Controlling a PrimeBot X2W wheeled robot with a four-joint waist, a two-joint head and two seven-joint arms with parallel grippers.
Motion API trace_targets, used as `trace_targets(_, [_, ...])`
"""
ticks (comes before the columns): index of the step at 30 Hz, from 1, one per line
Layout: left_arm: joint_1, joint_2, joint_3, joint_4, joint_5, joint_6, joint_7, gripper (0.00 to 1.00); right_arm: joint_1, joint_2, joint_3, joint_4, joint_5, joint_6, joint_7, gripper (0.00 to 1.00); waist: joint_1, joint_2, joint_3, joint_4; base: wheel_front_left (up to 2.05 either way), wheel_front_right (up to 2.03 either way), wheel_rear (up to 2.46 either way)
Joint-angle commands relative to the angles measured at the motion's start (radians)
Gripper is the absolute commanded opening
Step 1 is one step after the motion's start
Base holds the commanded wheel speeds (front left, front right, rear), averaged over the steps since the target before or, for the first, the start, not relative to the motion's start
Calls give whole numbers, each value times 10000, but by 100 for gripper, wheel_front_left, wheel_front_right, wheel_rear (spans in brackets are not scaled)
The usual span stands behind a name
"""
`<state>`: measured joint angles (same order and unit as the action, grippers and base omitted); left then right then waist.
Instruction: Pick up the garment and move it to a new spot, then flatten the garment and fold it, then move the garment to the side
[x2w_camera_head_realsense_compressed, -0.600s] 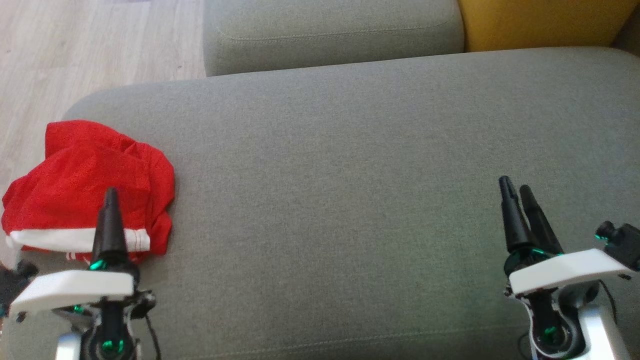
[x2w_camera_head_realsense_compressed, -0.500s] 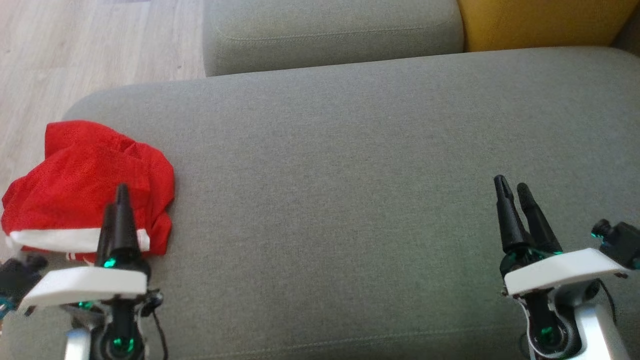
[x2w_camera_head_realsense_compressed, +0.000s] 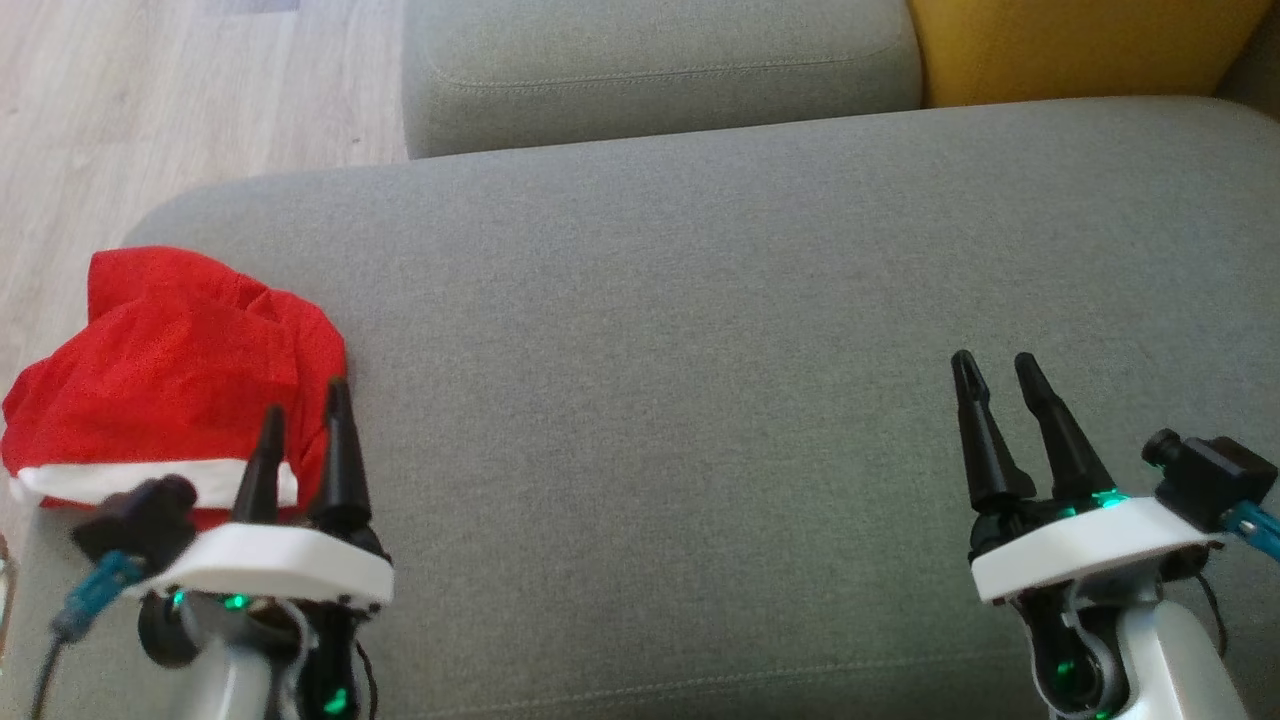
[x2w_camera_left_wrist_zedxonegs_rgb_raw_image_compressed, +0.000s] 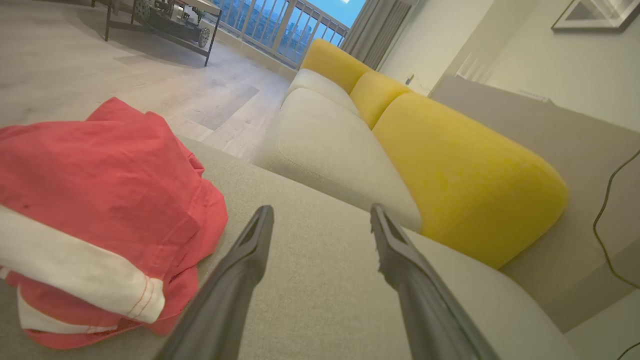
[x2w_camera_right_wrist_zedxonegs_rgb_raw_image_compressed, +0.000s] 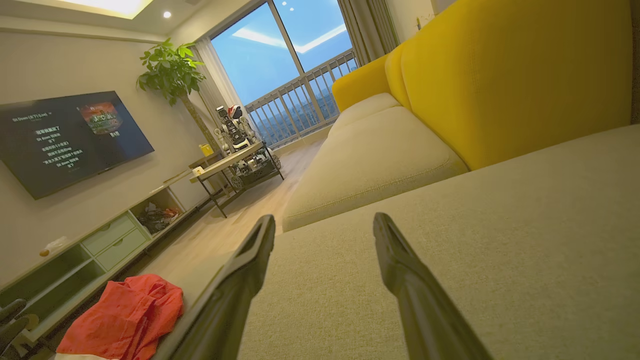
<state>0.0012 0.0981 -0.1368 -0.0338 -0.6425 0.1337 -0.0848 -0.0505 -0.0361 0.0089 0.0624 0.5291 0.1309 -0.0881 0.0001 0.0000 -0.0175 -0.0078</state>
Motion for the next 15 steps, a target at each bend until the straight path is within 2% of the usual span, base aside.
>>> trace_targets(1, [-246, 299, -66, -256, 475, 295, -188, 100, -536, -104, 219, -516, -497, -1, -167, 100, -1, 0, -11, -8, 0, 0, 0])
trace_targets(8, [-396, 995, -1275, 35, 1547, 1341, -396, 100, -396, -108, 289, -623, -1412, -1, -374, 100, -1, 0, -40, -83, 0, 0, 0])
trace_targets(15, [-635, 1451, -2248, 155, 2269, 2338, -604, 100, -318, -113, 362, -699, -2195, -1, -580, 100, -1, 0, -74, -167, 0, 0, 0])
